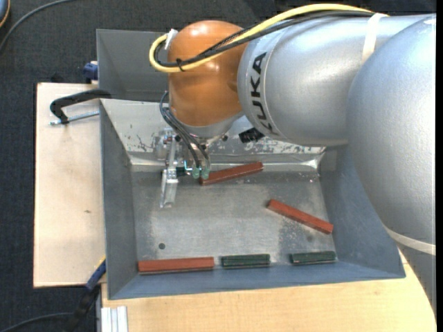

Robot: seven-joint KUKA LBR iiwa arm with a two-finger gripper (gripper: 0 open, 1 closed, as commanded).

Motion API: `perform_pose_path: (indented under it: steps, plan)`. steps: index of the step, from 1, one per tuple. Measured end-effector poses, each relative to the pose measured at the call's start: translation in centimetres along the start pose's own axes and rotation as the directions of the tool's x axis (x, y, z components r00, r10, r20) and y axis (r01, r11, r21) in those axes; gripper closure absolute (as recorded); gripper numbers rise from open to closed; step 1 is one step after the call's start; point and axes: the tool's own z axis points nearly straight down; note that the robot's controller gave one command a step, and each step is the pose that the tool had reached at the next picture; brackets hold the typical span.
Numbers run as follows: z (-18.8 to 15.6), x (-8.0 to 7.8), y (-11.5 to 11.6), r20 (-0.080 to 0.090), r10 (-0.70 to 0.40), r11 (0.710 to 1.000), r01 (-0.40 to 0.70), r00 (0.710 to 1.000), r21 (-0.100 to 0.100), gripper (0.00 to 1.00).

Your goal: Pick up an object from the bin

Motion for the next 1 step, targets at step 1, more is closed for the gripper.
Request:
perform_pose_path:
  steps: [1]
  plan:
    - [10.94,0.55,-9.32,-0.001,-0.045,0.999,0.045,0.999,0.004,0.0]
